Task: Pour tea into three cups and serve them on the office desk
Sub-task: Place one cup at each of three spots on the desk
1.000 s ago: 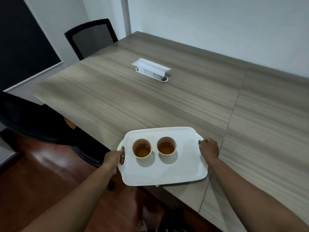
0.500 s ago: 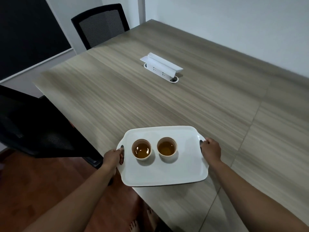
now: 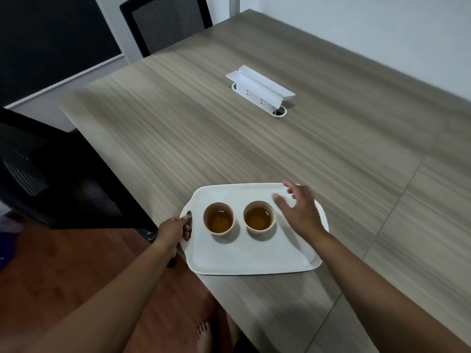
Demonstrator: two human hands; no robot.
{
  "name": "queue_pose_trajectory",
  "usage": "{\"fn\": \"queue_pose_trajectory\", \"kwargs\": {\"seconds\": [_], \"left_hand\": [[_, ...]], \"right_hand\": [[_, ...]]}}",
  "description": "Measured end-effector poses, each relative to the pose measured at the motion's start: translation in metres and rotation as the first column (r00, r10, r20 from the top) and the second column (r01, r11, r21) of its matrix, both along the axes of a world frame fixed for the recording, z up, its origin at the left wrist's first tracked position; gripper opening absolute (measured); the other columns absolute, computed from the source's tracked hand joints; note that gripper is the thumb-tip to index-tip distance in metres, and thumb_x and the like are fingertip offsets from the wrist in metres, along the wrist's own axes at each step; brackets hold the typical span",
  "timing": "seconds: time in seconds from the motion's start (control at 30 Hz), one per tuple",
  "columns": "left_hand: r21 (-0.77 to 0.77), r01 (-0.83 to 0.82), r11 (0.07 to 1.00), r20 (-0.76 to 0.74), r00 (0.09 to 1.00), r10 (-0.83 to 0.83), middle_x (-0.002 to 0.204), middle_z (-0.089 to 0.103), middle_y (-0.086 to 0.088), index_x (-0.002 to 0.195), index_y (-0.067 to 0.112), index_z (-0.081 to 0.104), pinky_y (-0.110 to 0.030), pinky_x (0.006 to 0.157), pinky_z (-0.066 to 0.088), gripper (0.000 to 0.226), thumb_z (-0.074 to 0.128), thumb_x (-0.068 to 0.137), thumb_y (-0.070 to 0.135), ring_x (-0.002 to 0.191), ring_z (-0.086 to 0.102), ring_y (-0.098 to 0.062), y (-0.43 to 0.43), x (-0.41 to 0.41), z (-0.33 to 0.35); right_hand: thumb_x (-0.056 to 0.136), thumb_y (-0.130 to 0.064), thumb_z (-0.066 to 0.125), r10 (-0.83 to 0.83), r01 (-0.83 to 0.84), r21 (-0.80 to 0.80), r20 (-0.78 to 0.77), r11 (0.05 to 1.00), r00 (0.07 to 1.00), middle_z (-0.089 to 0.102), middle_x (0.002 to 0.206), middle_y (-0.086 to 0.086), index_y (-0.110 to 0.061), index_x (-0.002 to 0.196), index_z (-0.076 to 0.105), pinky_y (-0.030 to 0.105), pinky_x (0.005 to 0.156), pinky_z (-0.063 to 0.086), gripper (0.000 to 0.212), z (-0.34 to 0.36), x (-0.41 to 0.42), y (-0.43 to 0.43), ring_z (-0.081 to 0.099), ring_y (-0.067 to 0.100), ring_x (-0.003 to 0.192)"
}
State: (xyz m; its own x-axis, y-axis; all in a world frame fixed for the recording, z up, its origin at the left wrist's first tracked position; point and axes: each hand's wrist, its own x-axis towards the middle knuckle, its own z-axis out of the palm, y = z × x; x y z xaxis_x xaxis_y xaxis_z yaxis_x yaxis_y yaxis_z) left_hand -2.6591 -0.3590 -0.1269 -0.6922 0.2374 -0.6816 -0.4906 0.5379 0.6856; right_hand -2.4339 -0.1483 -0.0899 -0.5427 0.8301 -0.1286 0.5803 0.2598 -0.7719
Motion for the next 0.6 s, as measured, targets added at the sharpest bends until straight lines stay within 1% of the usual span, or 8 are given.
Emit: {"fn": "queue_pose_trajectory", "kwargs": {"seconds": [0.07,0.13,0.2,0.23,0.3,0.43,0.5,0.6], "left_hand": [[0.008,-0.006,1.0,0.008,1.0,0.006,0.056,0.052,-0.004,0.067,0.011,0.053,-0.027,0.05,0.04,0.031,0.06,0.096,0.022,0.047,0.044,-0.015,0.0,0.0,0.0],[0.019,-0.011,1.0,0.013,1.0,0.011,0.056,0.052,-0.004,0.067,0.011,0.053,-0.028,0.052,0.041,0.031,0.06,0.095,0.021,0.047,0.045,-0.016,-0.001,0.0,0.001],[0.037,-0.026,0.999,0.024,0.999,0.025,0.056,0.053,-0.004,0.068,0.011,0.054,-0.028,0.053,0.042,0.03,0.06,0.096,0.02,0.048,0.045,-0.016,-0.001,0.001,0.002],[0.05,-0.037,0.998,0.033,0.999,0.035,0.057,0.053,-0.004,0.069,0.01,0.055,-0.029,0.053,0.043,0.029,0.06,0.096,0.019,0.049,0.045,-0.016,-0.002,0.001,0.002],[0.067,-0.046,0.997,0.044,0.998,0.044,0.06,0.053,-0.004,0.07,0.01,0.056,-0.028,0.053,0.042,0.028,0.058,0.097,0.017,0.05,0.044,-0.016,-0.002,0.002,0.003],[0.072,-0.044,0.996,0.049,0.998,0.04,0.061,0.052,-0.003,0.07,0.012,0.055,-0.024,0.045,0.042,0.028,0.057,0.098,0.017,0.045,0.044,-0.013,-0.003,0.0,0.001],[0.08,-0.043,0.996,0.056,0.998,0.039,0.06,0.052,-0.003,0.071,0.011,0.055,-0.024,0.046,0.042,0.027,0.057,0.098,0.017,0.043,0.044,-0.012,-0.004,-0.001,0.001],[0.086,-0.039,0.996,0.059,0.998,0.034,0.058,0.053,-0.003,0.071,0.01,0.054,-0.027,0.051,0.042,0.028,0.059,0.097,0.018,0.045,0.045,-0.014,-0.005,-0.001,0.0]], "right_hand": [[0.076,-0.062,0.069,0.217,-0.214,-0.087,0.024,0.973,0.976,0.047,0.134,-0.005,-0.03,0.144,0.042,0.035,0.106,0.037,0.079,0.013,-0.01,-0.015,0.042,0.012,0.127],[0.069,-0.064,0.073,0.411,-0.416,-0.015,0.194,0.909,0.891,0.038,0.146,-0.004,-0.034,0.149,0.029,0.036,0.11,0.032,0.097,0.019,-0.019,-0.026,0.034,0.015,0.135],[0.069,-0.058,0.073,0.487,-0.532,0.041,0.349,0.845,0.8,0.03,0.151,-0.001,-0.036,0.152,0.021,0.038,0.109,0.032,0.1,0.018,-0.025,-0.032,0.031,0.02,0.137],[0.072,-0.053,0.072,0.495,-0.552,0.048,0.383,0.833,0.78,0.03,0.15,0.0,-0.037,0.152,0.02,0.037,0.107,0.035,0.097,0.015,-0.026,-0.034,0.032,0.021,0.135],[0.077,-0.045,0.068,0.492,-0.556,0.06,0.394,0.829,0.777,0.035,0.144,-0.001,-0.037,0.151,0.022,0.034,0.101,0.041,0.087,0.009,-0.027,-0.035,0.037,0.021,0.13],[0.08,-0.041,0.066,0.46,-0.527,0.07,0.4,0.847,0.792,0.041,0.136,-0.002,-0.036,0.143,0.033,0.033,0.09,0.047,0.072,0.009,-0.031,-0.031,0.042,0.019,0.125],[0.079,-0.042,0.066,0.444,-0.512,0.073,0.405,0.856,0.799,0.042,0.135,-0.002,-0.035,0.14,0.036,0.033,0.089,0.047,0.068,0.015,-0.038,-0.023,0.044,0.019,0.124],[0.077,-0.042,0.07,0.403,-0.47,0.104,0.374,0.877,0.835,0.044,0.134,0.0,-0.033,0.138,0.039,0.036,0.092,0.047,0.068,0.027,-0.055,-0.005,0.049,0.021,0.121]]}}
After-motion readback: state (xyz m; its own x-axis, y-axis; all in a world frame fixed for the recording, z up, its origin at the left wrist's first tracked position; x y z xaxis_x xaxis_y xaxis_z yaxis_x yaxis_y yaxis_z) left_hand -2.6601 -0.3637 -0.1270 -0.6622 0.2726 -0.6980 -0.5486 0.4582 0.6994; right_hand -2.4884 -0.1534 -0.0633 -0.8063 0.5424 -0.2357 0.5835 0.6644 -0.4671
